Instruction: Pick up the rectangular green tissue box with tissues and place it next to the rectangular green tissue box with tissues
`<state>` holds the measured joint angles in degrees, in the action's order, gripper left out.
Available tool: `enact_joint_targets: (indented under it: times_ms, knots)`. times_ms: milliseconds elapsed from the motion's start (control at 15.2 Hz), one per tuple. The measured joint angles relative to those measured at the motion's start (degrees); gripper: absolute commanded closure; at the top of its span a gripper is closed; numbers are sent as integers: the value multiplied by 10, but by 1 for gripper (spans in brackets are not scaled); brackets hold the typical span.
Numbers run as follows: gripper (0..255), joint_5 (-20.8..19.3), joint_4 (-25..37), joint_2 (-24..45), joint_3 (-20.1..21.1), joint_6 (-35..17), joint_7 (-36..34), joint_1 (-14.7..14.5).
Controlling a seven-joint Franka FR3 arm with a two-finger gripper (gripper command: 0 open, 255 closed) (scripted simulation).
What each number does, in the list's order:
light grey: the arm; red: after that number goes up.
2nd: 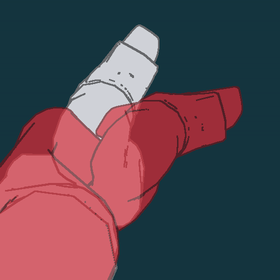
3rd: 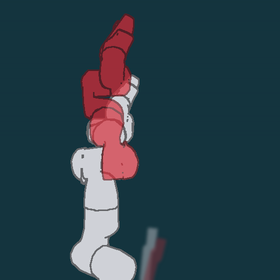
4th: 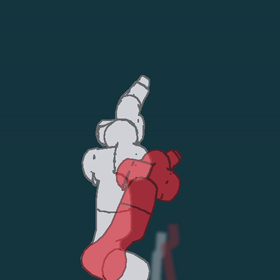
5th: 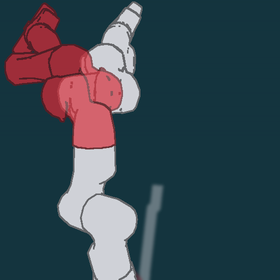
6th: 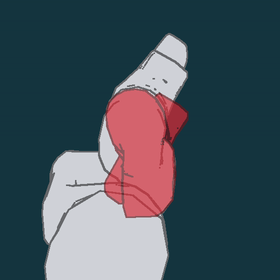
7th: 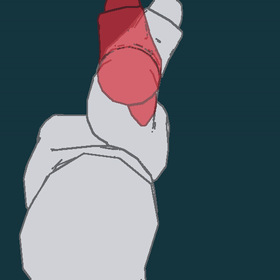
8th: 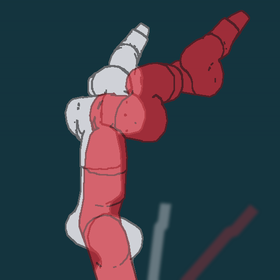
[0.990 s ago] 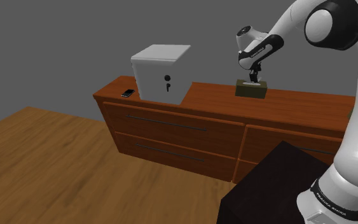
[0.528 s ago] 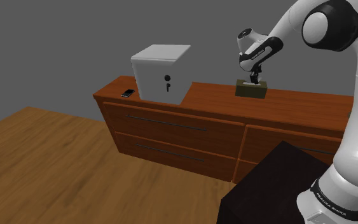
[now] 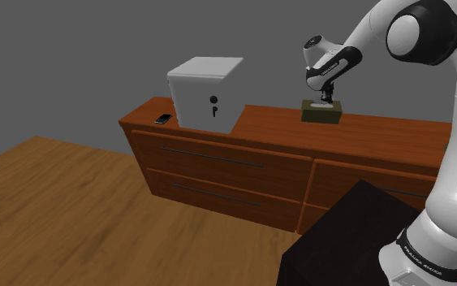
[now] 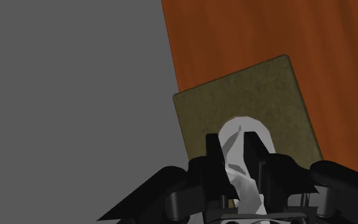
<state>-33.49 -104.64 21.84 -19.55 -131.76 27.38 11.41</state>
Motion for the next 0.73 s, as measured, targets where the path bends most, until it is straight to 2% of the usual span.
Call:
enact_joint_targets:
  times_ms: [330,726]
  knots:
    - [255,1,0,-2,1,3,2,-1]
    - [255,9,16,-20,3,33,21,-2]
